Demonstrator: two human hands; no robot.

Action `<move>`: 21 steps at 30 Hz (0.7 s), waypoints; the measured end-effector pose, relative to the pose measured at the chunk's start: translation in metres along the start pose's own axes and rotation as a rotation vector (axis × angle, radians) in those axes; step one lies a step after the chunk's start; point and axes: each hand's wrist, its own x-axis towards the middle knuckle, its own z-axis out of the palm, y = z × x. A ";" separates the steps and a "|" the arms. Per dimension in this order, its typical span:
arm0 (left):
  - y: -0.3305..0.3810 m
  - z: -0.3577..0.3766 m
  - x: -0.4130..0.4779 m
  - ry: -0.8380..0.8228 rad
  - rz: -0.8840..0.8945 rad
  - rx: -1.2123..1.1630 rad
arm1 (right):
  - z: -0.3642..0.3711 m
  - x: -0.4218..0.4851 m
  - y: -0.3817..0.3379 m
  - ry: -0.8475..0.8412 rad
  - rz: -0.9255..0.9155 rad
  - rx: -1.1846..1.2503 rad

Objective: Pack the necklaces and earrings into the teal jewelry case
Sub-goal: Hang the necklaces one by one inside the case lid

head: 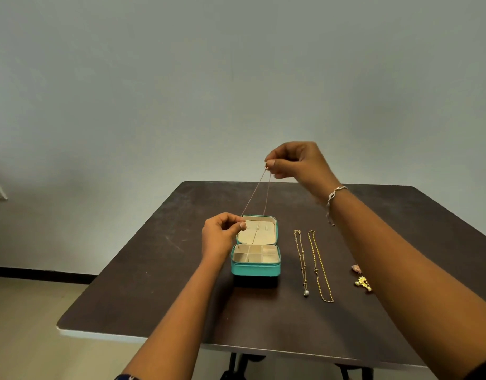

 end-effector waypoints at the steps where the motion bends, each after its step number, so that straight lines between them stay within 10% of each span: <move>1: -0.001 0.000 0.001 0.001 -0.008 -0.002 | -0.004 0.001 -0.002 0.023 -0.005 0.012; 21: 0.013 -0.009 0.009 0.029 -0.035 -0.094 | -0.072 -0.022 0.003 0.199 0.105 0.019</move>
